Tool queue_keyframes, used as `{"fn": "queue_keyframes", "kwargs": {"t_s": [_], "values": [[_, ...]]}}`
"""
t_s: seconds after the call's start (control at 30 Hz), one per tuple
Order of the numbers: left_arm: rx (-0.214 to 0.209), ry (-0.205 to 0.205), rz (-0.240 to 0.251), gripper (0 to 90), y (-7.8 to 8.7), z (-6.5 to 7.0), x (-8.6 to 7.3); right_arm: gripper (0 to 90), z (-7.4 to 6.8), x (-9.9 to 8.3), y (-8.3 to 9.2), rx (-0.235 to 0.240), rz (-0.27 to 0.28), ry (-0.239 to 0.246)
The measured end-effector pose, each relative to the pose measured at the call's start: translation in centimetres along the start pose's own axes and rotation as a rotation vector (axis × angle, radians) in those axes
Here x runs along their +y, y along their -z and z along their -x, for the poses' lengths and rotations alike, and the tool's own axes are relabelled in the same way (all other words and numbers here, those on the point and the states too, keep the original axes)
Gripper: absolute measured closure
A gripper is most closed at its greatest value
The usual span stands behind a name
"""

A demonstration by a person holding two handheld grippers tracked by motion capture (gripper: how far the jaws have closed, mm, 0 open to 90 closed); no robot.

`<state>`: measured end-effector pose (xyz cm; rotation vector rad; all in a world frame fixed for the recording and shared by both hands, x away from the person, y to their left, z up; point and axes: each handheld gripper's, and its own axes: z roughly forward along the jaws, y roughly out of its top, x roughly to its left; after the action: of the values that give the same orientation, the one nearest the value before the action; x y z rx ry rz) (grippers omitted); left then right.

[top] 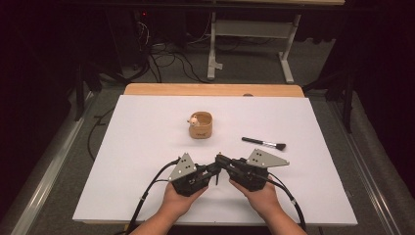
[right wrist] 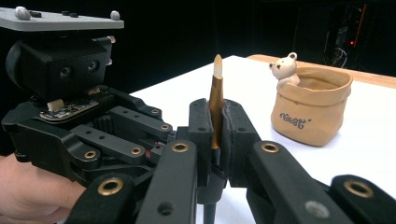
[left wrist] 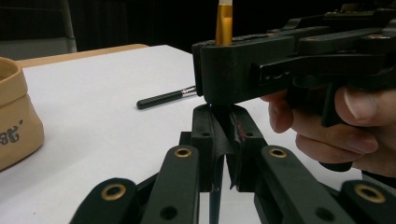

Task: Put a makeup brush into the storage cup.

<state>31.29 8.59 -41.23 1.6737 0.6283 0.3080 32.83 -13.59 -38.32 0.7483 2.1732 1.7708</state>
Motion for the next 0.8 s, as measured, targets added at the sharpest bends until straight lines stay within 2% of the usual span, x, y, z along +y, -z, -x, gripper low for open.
{"fn": "queue_keyframes", "kwargs": {"t_s": [0.17, 0.47, 0.8], "values": [[0.001, -0.005, 0.004, 82.6, 0.04, 0.04, 0.01, 85.0, -0.01, 0.01, 0.01, 0.001, 0.004, 0.003], [0.003, -0.002, 0.007, 82.6, 0.12, -0.03, 0.04, 74.1, 0.07, 0.06, 0.1, -0.01, 0.008, -0.006], [0.016, 0.004, 0.01, 82.6, 0.33, -0.34, 0.1, 69.5, 0.19, 0.3, 0.52, -0.013, 0.029, 0.012]]}}
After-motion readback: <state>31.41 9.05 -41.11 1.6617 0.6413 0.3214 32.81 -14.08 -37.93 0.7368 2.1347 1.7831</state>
